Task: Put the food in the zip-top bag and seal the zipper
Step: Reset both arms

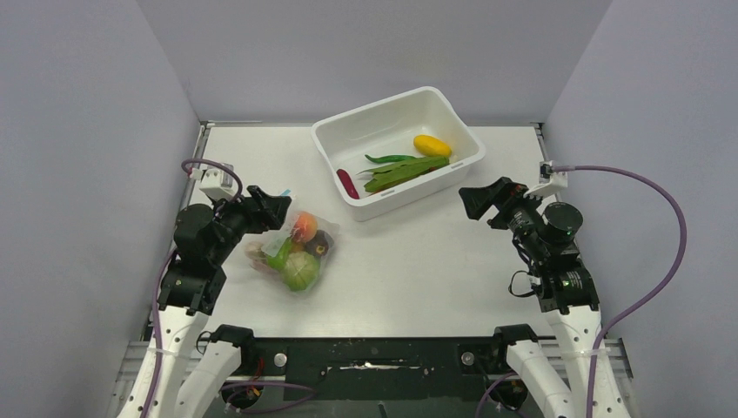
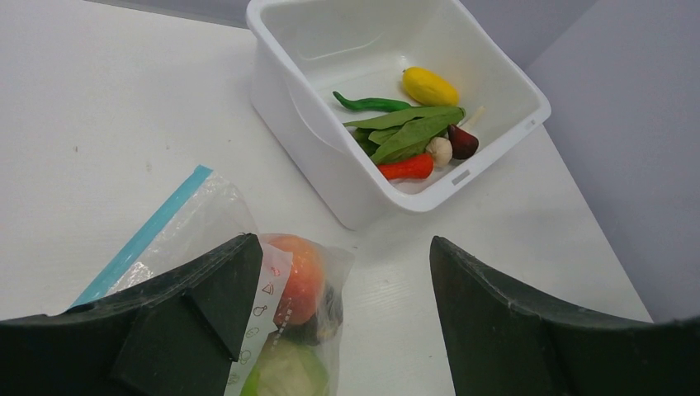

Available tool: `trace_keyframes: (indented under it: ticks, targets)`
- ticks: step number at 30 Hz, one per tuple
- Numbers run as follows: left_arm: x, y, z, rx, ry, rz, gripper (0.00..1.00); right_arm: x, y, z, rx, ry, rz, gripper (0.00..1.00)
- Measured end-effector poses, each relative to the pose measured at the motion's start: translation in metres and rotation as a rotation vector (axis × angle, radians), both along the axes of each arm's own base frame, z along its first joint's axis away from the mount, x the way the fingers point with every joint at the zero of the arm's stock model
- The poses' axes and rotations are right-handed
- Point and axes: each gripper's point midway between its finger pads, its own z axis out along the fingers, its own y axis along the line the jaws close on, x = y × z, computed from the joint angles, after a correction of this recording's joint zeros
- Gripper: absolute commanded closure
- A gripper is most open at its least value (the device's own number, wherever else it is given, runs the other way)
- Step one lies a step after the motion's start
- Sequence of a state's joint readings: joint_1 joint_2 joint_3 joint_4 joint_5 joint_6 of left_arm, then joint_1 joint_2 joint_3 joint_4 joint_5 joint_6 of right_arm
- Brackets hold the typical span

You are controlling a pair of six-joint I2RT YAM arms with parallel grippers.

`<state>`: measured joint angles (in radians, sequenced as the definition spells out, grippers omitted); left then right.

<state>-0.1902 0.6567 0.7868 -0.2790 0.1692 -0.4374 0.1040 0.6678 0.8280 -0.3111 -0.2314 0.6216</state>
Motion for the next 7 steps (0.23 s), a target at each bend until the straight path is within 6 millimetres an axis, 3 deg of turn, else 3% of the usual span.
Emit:
trace_keyframes:
  ticks: [7]
  targets:
    - [0.000,0.002,0.000,0.002,-0.002,0.010,0.25,0.007,0.004,-0.013,-0.002,0.048,0.017,0.02]
